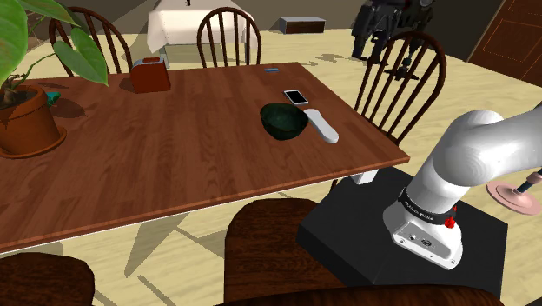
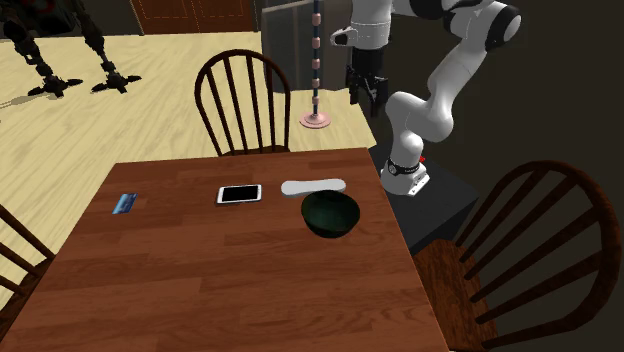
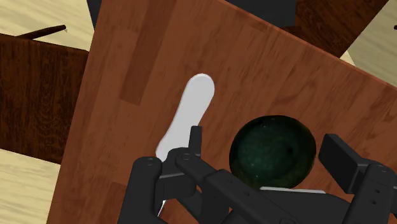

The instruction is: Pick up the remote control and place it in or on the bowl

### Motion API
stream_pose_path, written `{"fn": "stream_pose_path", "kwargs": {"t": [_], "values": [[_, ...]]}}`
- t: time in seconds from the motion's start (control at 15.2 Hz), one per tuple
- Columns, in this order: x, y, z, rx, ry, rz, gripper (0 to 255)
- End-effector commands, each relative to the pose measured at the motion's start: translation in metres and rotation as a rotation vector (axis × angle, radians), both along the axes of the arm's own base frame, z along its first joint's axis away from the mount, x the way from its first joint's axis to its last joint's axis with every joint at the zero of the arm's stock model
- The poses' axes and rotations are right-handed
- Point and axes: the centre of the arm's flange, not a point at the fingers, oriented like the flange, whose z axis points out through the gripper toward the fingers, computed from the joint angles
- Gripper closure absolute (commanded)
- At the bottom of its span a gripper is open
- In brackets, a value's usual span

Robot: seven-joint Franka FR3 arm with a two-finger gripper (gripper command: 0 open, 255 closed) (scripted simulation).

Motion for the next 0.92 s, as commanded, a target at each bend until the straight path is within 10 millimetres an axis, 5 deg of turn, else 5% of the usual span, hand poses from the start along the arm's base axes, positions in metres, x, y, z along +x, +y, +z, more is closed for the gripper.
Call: {"fn": "stream_pose_path", "kwargs": {"t": [0.0,0.86], "values": [[0.0,0.0,0.0,0.0,0.0,0.0,0],[0.076,-0.021,-0.15,-0.069,0.017,-0.173,0]]}}
